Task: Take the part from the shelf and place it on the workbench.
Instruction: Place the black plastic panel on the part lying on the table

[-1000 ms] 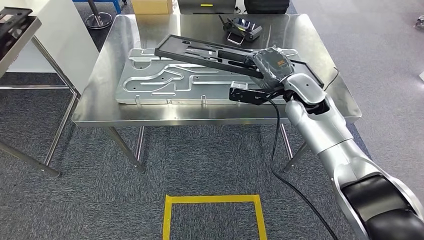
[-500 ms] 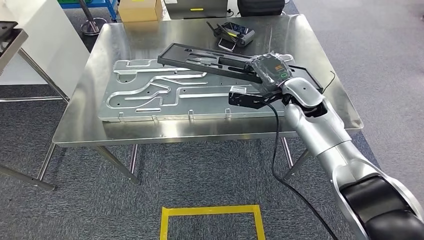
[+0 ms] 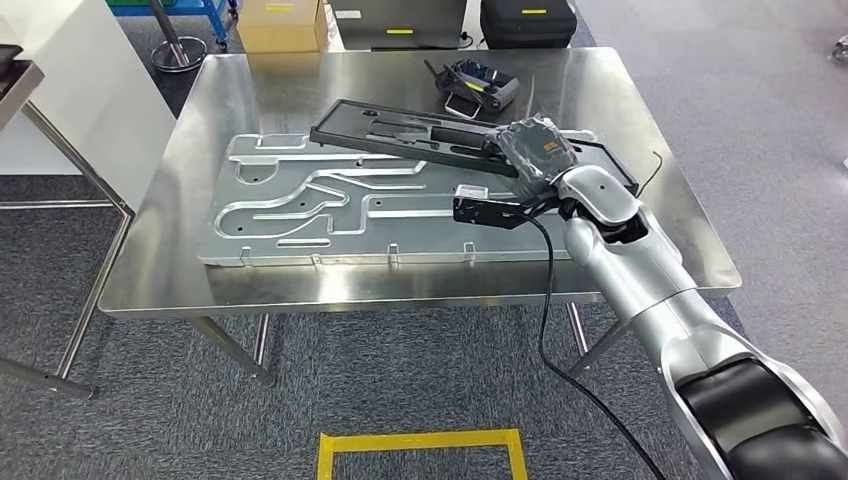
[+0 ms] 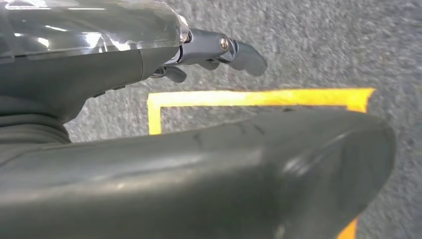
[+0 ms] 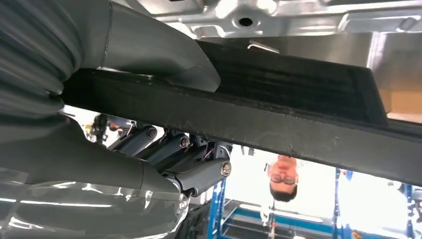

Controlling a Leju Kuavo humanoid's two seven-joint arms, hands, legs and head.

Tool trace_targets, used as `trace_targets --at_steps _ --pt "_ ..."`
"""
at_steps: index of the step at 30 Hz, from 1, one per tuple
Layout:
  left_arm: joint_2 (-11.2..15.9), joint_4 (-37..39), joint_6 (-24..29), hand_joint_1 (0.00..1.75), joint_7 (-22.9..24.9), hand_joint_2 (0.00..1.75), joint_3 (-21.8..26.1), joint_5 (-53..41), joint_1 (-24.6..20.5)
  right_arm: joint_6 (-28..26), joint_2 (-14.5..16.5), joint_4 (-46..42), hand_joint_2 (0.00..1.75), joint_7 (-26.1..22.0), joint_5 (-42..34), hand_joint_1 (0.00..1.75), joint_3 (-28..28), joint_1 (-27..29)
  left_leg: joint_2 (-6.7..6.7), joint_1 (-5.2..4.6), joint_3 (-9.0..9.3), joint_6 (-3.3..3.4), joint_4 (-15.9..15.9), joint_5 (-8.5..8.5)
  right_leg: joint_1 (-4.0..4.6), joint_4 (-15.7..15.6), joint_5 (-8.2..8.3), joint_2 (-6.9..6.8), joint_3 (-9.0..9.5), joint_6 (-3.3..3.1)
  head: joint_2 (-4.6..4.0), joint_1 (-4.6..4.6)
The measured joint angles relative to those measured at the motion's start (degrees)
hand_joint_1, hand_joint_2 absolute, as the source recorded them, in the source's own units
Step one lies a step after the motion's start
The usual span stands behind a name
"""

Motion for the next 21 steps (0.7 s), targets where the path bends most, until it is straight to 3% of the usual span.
trace_targets --at_steps 1,2,3,5,7,9,12,15,16,17,18,19,21 --pt "0.0 0.0 0.0 0.00 0.0 0.00 0.0 -0.1 -0.1 0.0 -0.1 0.0 1.75 0.1 0.0 1.75 0.0 0.3 -0.07 0.01 0.06 -0.01 0.2 -0.24 -0.15 2.6 -0.46 -0.03 -1.79 0.20 0.00 0.00" --pt "0.0 0.0 -0.1 0.00 0.1 0.00 0.0 -0.2 -0.1 0.0 -0.1 0.0 1.75 0.2 0.1 1.75 0.0 0.6 -0.14 0.03 0.10 -0.09 0.4 -0.52 -0.29 3.3 0.19 -0.09 -2.70 0.35 0.00 0.00" --pt "0.0 0.0 -0.1 0.00 0.1 0.00 0.0 -0.2 0.0 0.0 -0.2 0.0 1.75 0.3 0.2 1.75 0.0 0.8 -0.20 0.06 0.13 -0.23 0.8 -0.86 -0.42 1.7 2.00 -0.17 -2.44 0.45 0.00 0.00" --pt "-0.1 0.0 -0.3 0.00 0.1 0.00 0.0 -0.2 0.0 0.0 -0.2 0.0 1.75 0.3 0.2 1.75 -0.1 0.7 -0.25 0.07 0.14 -0.65 1.7 -1.66 -0.58 -5.5 6.43 -0.38 0.39 0.39 0.00 0.00" --pt "-0.1 0.0 -0.6 0.00 -0.1 0.00 0.0 -0.3 -0.1 0.1 -0.2 0.0 1.75 0.4 0.2 1.75 -0.3 0.7 -0.28 -0.04 0.04 -1.18 2.5 -2.30 -0.37 -10.4 8.31 -0.41 2.43 -0.07 0.00 0.00" --pt "-0.1 0.0 -0.6 0.00 -0.2 0.00 0.0 -0.4 -0.1 0.1 -0.2 0.1 1.75 0.5 0.3 1.75 -0.4 0.7 -0.30 -0.08 0.06 -1.74 2.6 -2.51 -0.08 -10.9 8.20 -0.30 2.64 -0.70 0.00 0.00" --pt "-0.1 0.0 -0.6 0.00 -0.3 0.00 0.0 -0.4 -0.1 0.1 -0.2 0.1 1.75 0.7 0.5 1.75 -0.5 0.7 -0.21 -0.09 -0.50 -2.71 4.4 -3.92 -0.50 -11.3 8.33 -0.38 3.29 -1.74 0.00 -0.01" --pt "0.0 0.0 -0.7 0.00 -0.1 0.00 0.0 -0.8 0.0 0.0 -0.2 0.1 1.75 1.0 1.0 1.75 -0.6 0.9 -0.10 0.40 -5.09 -3.50 14.7 -8.92 -0.58 -11.5 8.06 -0.54 3.91 -2.41 0.00 -0.01" --pt "0.0 0.0 -0.7 0.00 0.0 0.00 0.0 -0.8 0.0 0.0 -0.2 0.1 1.75 1.0 1.2 1.75 -0.6 1.0 -0.08 0.56 -6.72 -3.66 18.0 -9.97 -0.55 -11.5 7.94 -0.53 4.04 -2.46 0.00 -0.02" --pt "0.0 0.0 -0.7 0.00 0.1 0.00 0.0 -0.9 0.0 0.0 -0.1 0.1 1.75 1.1 1.3 1.75 -0.6 1.2 -0.07 0.65 -7.49 -3.73 19.4 -9.98 -0.53 -11.5 7.78 -0.50 4.21 -2.44 0.00 -0.02" --pt "0.0 0.0 -0.7 0.00 0.1 0.00 0.0 -0.9 0.0 0.0 -0.1 0.1 1.75 1.1 1.3 1.75 -0.6 1.4 -0.07 0.70 -7.01 -3.67 18.3 -8.86 -0.52 -11.4 7.60 -0.46 4.46 -2.36 0.00 -0.01" --pt "0.0 0.0 -0.7 0.00 0.2 0.00 0.0 -0.9 0.0 0.0 -0.1 0.1 1.75 1.1 1.3 1.75 -0.7 1.6 -0.06 0.71 -5.49 -3.50 15.2 -6.99 -0.50 -11.5 7.37 -0.43 4.79 -2.24 0.00 -0.01" --pt "0.0 0.0 -0.7 0.00 0.2 0.00 0.0 -0.9 0.0 0.0 -0.2 0.1 1.75 1.1 1.4 1.75 -0.9 1.6 -0.03 0.49 -1.17 -2.79 6.9 -3.75 -0.40 -11.5 6.83 -0.39 5.44 -1.87 0.00 -0.01"
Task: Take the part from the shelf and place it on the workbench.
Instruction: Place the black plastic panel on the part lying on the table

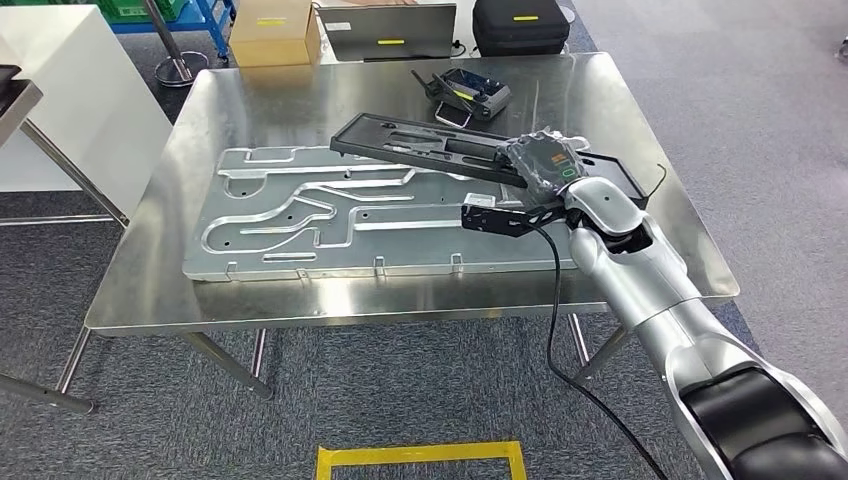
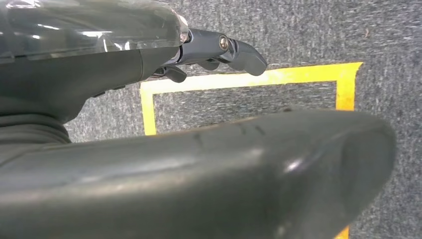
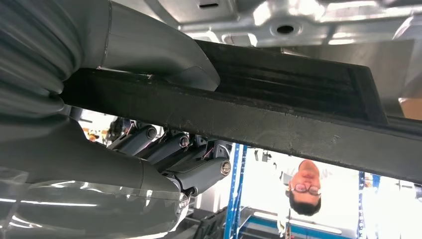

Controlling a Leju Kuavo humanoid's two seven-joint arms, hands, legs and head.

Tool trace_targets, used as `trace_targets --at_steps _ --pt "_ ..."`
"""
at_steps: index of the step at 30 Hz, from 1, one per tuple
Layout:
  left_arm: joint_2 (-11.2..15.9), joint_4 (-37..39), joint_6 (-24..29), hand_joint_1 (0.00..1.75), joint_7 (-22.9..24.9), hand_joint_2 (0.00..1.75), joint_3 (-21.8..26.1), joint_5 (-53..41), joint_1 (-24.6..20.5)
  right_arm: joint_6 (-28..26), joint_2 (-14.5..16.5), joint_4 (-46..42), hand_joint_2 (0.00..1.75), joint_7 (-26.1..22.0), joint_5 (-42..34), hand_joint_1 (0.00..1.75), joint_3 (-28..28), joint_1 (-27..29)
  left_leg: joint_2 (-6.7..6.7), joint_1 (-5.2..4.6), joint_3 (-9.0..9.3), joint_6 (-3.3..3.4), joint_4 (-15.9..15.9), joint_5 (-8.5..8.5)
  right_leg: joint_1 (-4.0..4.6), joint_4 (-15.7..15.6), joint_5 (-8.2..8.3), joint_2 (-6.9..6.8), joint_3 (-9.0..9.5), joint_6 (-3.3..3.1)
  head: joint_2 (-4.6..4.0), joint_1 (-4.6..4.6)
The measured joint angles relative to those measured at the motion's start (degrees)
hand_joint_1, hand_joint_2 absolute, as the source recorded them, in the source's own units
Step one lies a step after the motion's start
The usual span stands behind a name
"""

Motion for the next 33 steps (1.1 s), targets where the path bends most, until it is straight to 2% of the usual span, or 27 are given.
trace_targets --at_steps 1,2,5,6,7,9,10,11,12,14,15,16,17,19,24,30,33 --pt "0.0 0.0 0.0 0.00 0.0 0.00 0.0 0.0 0.0 0.0 0.0 0.0 1.75 0.0 0.0 1.75 -0.1 0.0 0.02 -0.16 1.47 0.33 -2.7 0.61 0.06 -0.1 -0.22 0.02 0.20 0.26 0.00 -0.01" --pt "0.1 0.0 0.0 0.00 0.0 0.00 0.0 0.0 0.0 0.0 0.0 0.0 1.75 0.0 0.1 1.75 -0.2 0.0 0.03 -0.33 2.25 0.64 -4.2 0.60 0.09 -0.1 -0.29 0.04 0.40 0.57 0.00 -0.01" --pt "0.1 0.0 0.1 0.00 -0.2 0.00 0.0 0.0 0.0 0.0 0.0 0.0 1.75 -0.1 0.4 1.75 -0.2 0.0 0.05 -0.28 3.13 1.53 -5.1 0.37 0.09 0.5 -0.22 0.04 0.65 1.62 0.00 0.00" --pt "0.1 0.0 0.2 0.00 -0.3 0.00 0.0 0.0 0.0 0.0 0.0 0.1 1.75 -0.2 0.5 1.75 -0.3 0.0 0.07 -0.17 3.53 1.84 -5.4 0.43 0.05 1.5 -0.87 -0.01 0.27 1.89 0.00 0.00" --pt "0.1 0.0 0.2 0.00 -0.4 0.00 0.0 0.0 0.0 0.0 0.1 0.1 1.75 -0.3 0.6 1.75 -0.3 -0.2 0.05 -0.09 3.90 2.06 -5.6 0.52 -0.01 3.5 -2.12 -0.04 -0.65 2.03 0.00 0.01" --pt "0.0 0.0 0.5 0.00 -0.4 0.00 0.0 0.0 -0.1 0.0 0.2 0.3 1.75 -0.3 0.8 1.75 -0.3 -0.3 -0.03 -0.02 4.08 2.34 -5.7 0.38 -0.08 10.2 -5.44 -0.05 -4.31 2.33 0.00 0.01" --pt "0.0 0.0 0.6 0.00 -0.4 0.00 0.0 0.0 -0.2 0.0 0.3 0.6 1.75 -0.2 0.9 1.75 -0.3 -0.3 -0.09 -0.02 4.11 2.44 -5.7 0.26 -0.16 13.4 -6.53 -0.05 -6.36 2.58 0.00 0.01" --pt "0.0 0.0 0.7 0.00 -0.4 0.00 0.0 0.0 -0.1 0.0 0.4 0.8 1.75 0.0 1.1 1.75 -0.3 -0.3 -0.14 0.00 4.16 2.50 -5.6 0.08 -0.35 15.1 -6.57 -0.06 -7.79 2.95 0.00 0.01" --pt "0.0 0.0 0.8 0.00 -0.4 0.00 0.0 0.0 -0.1 -0.1 0.7 1.1 1.75 0.2 1.3 1.75 -0.3 -0.2 -0.19 0.06 4.21 2.45 -5.4 -0.16 -0.62 14.7 -5.31 -0.09 -8.21 3.37 0.00 0.01" --pt "0.0 0.0 0.9 0.00 -0.4 0.00 0.1 0.0 -0.1 -0.5 1.2 1.6 1.75 0.4 1.5 1.75 -0.2 -0.4 -0.24 0.33 4.32 2.08 -4.5 -0.98 -1.35 8.2 -0.44 -0.19 -6.20 4.28 0.00 0.01" --pt "0.0 0.0 0.9 0.00 -0.4 0.00 0.1 0.0 -0.1 -0.9 1.6 2.0 1.75 0.5 1.5 1.75 -0.2 -0.6 -0.28 0.29 4.16 1.78 -3.8 -1.46 -1.51 4.8 1.24 -0.21 -4.84 4.64 0.00 0.03" --pt "0.0 0.0 0.9 0.00 -0.4 0.00 0.2 0.0 -0.1 -1.4 2.1 2.5 1.75 0.4 1.5 1.75 -0.1 -0.8 -0.31 0.22 3.96 1.55 -3.3 -1.85 -1.57 2.6 2.03 -0.21 -3.94 4.29 0.00 0.02" --pt "0.0 0.0 1.0 0.00 -0.4 0.00 0.3 0.0 -0.1 -1.8 2.6 3.0 1.75 0.4 1.6 1.75 0.0 -1.0 -0.34 0.08 3.78 1.33 -2.8 -2.13 -1.52 1.6 2.03 -0.18 -3.59 3.95 0.01 -0.02" --pt "0.1 0.0 1.0 0.00 -0.4 0.00 0.4 0.0 -0.2 -2.3 3.8 4.3 1.75 0.1 1.9 1.75 0.3 -1.4 -0.32 -0.10 3.71 1.02 -2.8 -2.25 -1.30 1.6 1.74 -0.04 -3.62 2.78 0.01 -0.08" --pt "0.1 0.0 1.0 0.00 -0.4 0.00 0.5 -0.2 -0.3 -4.0 8.0 9.9 1.75 -0.7 2.6 1.75 1.2 -3.8 -0.09 -0.02 4.17 0.46 -3.7 -2.00 -1.08 1.5 1.80 0.27 -3.62 2.38 0.00 -0.10" --pt "0.1 0.0 1.6 0.00 0.3 0.00 1.0 -0.5 -0.4 -5.2 16.1 19.6 1.75 -1.2 4.5 1.75 2.0 -7.3 -0.06 0.15 4.26 -0.02 -3.9 -1.82 -0.75 1.5 1.80 0.28 -3.64 2.10 0.00 -0.10" --pt "0.1 0.0 1.7 0.00 0.6 0.00 1.3 -0.8 -0.4 -5.1 19.1 22.9 1.75 -1.4 5.1 1.75 2.4 -8.5 -0.09 0.15 4.25 -0.08 -3.9 -1.78 -0.72 1.5 1.80 0.19 -3.62 2.10 0.00 -0.10"
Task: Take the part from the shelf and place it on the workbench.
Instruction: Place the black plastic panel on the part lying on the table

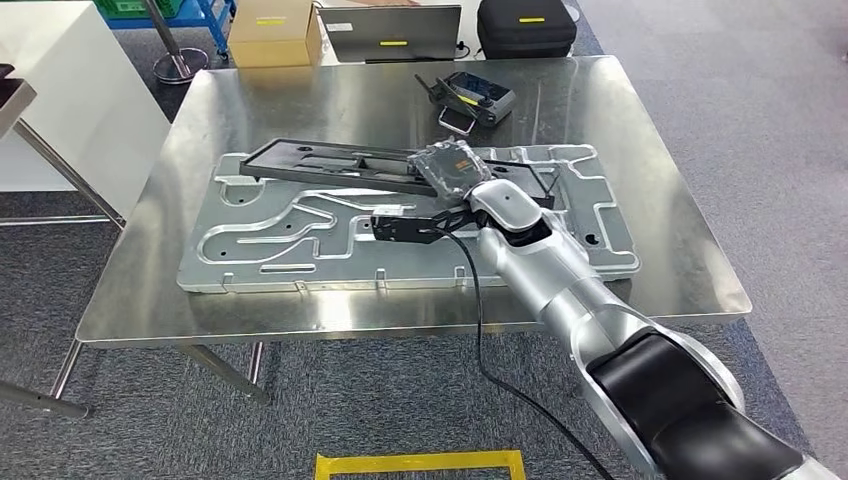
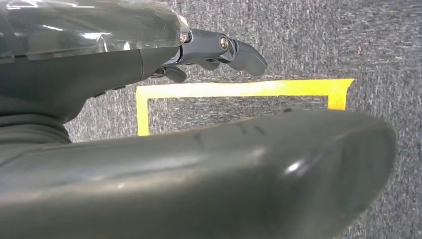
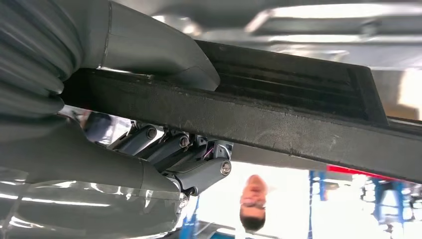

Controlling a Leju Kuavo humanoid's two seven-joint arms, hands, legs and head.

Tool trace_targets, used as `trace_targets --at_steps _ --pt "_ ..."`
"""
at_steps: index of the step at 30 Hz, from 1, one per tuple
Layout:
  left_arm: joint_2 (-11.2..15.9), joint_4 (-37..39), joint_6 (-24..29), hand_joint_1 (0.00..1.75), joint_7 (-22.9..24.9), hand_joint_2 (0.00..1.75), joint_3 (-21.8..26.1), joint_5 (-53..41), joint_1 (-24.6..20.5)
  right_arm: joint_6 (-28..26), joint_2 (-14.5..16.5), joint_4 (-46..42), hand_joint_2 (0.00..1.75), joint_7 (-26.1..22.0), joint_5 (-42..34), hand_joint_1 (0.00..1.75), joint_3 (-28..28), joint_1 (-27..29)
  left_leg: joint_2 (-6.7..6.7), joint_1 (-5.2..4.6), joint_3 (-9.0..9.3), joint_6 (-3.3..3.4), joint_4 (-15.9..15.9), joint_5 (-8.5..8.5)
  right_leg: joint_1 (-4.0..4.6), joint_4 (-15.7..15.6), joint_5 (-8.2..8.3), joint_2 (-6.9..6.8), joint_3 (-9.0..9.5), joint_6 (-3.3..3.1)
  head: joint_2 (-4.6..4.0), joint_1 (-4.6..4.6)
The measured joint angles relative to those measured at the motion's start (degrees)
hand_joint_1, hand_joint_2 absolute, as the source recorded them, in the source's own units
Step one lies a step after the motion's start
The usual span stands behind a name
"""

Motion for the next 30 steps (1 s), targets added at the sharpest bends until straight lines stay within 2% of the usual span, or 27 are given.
trace_targets --at_steps 11,24,26,28,30 --pt "0.0 0.0 0.9 0.00 0.9 0.00 0.3 -0.6 -0.1 2.1 5.2 7.9 1.75 -1.0 4.1 1.75 1.4 -2.1 -0.04 -0.03 -0.04 -0.02 0.0 0.02 -0.08 -0.2 0.08 -0.04 0.13 0.04 0.00 0.00" --pt "-0.3 0.0 4.4 0.00 3.5 0.00 2.0 0.5 -0.3 3.3 6.9 14.0 1.75 -1.5 7.3 1.75 2.3 -3.9 -0.03 -0.06 -0.05 -0.02 0.0 0.00 -0.06 -0.3 0.08 -0.03 0.13 0.04 0.00 0.00" --pt "-0.5 0.0 4.9 0.00 3.5 0.00 2.5 0.8 -0.3 3.6 7.4 14.4 1.75 -2.0 7.6 0.87 2.5 -4.1 -0.03 -0.05 -0.05 -0.02 0.0 0.00 -0.05 -0.3 0.08 -0.02 0.13 0.04 0.00 0.00" --pt "-0.6 0.0 5.6 0.00 3.5 0.87 2.9 0.9 -0.4 3.9 7.9 14.7 1.75 -2.3 7.9 0.00 2.5 -4.2 -0.03 -0.05 -0.04 -0.02 0.0 0.00 -0.05 -0.3 0.08 -0.01 0.13 0.04 0.00 0.00" --pt "-0.7 0.0 6.5 0.00 3.6 1.75 3.2 0.9 -0.4 4.0 8.4 15.0 1.75 -2.6 8.1 0.00 2.6 -4.2 -0.03 -0.05 -0.04 -0.02 0.0 0.00 -0.05 -0.3 0.08 -0.01 0.13 0.04 0.00 0.00"
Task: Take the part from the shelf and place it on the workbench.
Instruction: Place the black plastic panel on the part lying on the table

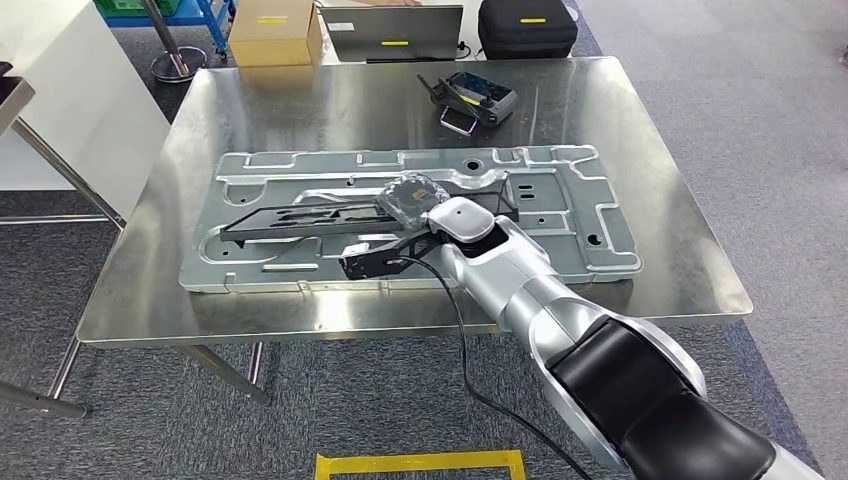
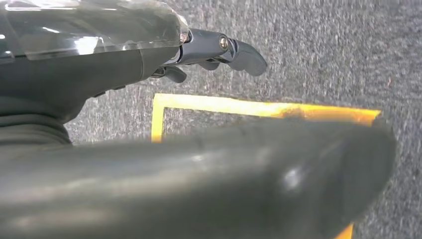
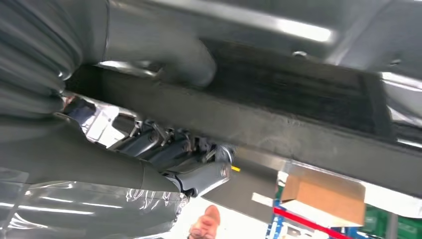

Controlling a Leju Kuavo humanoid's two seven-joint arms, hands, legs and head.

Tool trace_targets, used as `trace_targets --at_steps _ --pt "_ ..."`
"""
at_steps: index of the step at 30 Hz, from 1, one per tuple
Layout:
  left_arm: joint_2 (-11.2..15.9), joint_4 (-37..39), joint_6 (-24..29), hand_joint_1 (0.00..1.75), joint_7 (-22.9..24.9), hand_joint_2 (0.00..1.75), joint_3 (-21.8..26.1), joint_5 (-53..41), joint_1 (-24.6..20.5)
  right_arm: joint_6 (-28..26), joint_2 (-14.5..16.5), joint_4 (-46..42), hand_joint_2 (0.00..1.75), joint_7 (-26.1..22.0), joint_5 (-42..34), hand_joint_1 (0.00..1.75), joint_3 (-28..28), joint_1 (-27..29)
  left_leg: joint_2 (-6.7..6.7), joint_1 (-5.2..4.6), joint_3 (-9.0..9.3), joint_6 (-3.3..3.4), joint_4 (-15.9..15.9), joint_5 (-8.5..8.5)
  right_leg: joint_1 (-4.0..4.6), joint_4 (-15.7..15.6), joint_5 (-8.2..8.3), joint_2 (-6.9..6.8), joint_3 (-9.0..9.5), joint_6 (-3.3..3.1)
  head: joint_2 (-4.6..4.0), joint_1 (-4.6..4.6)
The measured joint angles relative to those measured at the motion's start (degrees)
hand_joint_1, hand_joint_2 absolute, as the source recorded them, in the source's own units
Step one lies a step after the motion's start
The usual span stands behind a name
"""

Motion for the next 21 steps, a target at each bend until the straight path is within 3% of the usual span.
trace_targets --at_steps 4,15,18,21 --pt "-0.2 0.0 0.9 0.00 -0.1 0.00 0.5 0.7 -0.1 0.1 1.3 0.4 1.75 -0.3 0.3 0.00 0.2 -0.1 0.00 0.00 0.00 0.00 0.0 0.00 0.00 0.0 0.00 -0.01 0.01 0.00 0.00 0.00" --pt "-0.6 0.0 1.3 0.00 -0.3 0.00 2.1 1.7 -0.2 0.0 3.3 0.8 1.75 -0.9 0.3 0.00 0.4 -0.2 0.00 -0.01 0.01 0.00 0.0 0.00 -0.01 0.0 0.00 -0.01 0.03 0.00 0.00 0.00" --pt "-0.7 0.0 1.0 0.00 -0.6 0.00 2.5 1.8 -0.3 -0.5 3.8 0.4 1.75 -3.8 -4.5 0.00 -0.4 -0.1 0.00 -0.01 0.02 0.00 0.0 0.00 -0.01 0.0 0.00 0.00 0.02 0.00 0.00 0.00" --pt "-0.8 0.0 0.5 0.00 -0.9 0.00 2.7 1.7 -0.2 -0.3 4.3 -2.4 1.75 -8.9 -14.3 0.00 -4.1 0.9 0.00 0.00 0.02 0.00 0.0 0.00 0.00 0.0 0.00 -0.01 0.02 0.00 0.00 0.00"
